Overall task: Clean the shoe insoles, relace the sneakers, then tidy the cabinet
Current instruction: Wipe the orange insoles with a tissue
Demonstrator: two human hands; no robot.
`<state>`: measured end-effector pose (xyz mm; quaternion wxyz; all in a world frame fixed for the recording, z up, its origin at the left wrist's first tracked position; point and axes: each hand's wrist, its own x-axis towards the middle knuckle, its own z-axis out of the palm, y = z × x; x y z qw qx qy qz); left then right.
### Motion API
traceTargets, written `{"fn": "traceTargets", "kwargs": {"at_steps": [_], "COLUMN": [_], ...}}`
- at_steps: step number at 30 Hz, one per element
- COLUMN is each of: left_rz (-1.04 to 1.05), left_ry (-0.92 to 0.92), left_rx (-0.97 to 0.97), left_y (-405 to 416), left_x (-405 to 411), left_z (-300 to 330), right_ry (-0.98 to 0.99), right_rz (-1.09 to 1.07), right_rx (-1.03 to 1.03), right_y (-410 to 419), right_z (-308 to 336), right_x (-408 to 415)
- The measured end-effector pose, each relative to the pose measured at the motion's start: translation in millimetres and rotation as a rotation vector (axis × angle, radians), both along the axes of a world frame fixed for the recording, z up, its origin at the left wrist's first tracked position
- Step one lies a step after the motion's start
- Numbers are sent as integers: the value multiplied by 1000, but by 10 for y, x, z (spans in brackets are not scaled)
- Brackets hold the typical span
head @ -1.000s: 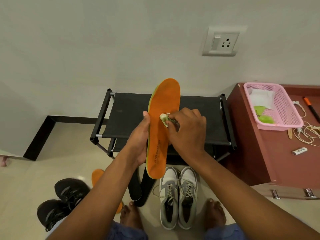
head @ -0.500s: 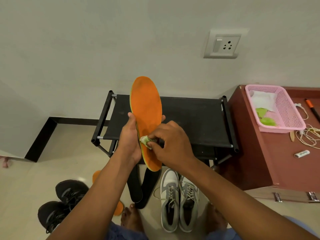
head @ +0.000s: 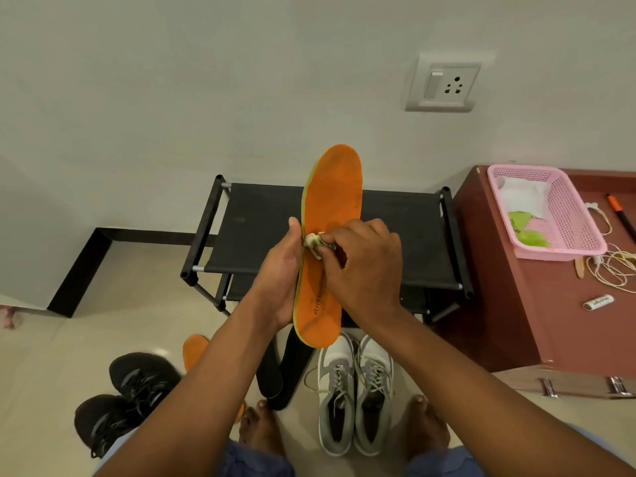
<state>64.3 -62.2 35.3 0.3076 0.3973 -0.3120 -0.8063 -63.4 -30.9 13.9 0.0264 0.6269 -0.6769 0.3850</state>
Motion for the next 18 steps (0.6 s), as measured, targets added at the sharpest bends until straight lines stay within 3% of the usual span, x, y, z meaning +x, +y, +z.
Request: {"fn": "traceTargets", "kwargs": {"at_steps": [11,14,18], "left_rz": [244,286,232], "left_ry": [100,103,71], "left_rx": [81,61,29], "left_y": [-166,-177,-150], "left_x": [169,181,120], "left_z": [-159,-165,-121], "right_ry": [-123,-82,48], "right_rz": [372,358,185], "right_rx": [237,230,162], "right_y": [4,28,23], "right_z": [-50,-15,-20], "right_x": [113,129,95]}}
